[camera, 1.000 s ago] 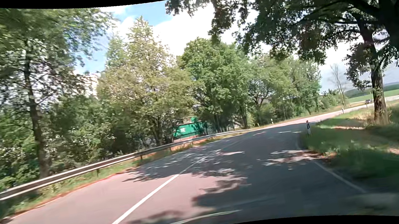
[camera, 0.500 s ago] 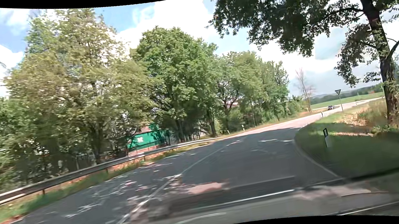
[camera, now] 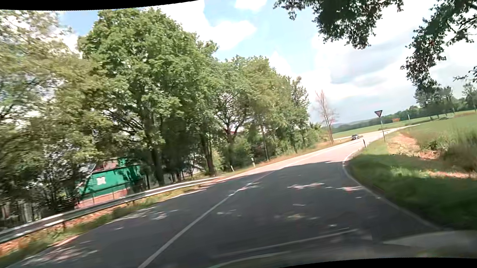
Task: Follow the waypoints while adhering to traffic rules and regulations
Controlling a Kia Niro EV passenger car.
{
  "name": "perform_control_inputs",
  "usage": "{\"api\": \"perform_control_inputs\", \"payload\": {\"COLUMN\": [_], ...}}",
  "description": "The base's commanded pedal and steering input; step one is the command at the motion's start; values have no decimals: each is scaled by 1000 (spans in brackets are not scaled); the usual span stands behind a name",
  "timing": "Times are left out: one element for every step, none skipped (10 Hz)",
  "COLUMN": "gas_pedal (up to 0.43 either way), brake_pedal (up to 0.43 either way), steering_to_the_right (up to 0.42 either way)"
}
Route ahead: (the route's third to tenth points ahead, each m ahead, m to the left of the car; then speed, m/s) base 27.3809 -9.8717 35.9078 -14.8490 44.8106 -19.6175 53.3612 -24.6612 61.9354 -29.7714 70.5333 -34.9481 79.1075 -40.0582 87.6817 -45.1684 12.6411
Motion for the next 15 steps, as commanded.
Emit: {"api": "perform_control_inputs", "payload": {"gas_pedal": [118,118,130,130,130,138,138,138,138,138,138,138,138,138,130], "brake_pedal": [0,0,0,0,0,0,0,0,0,0,0,0,0,0,0], "steering_to_the_right": [106,102,100,98,95,92,89,87,85,83,80,78,74,72,67]}}
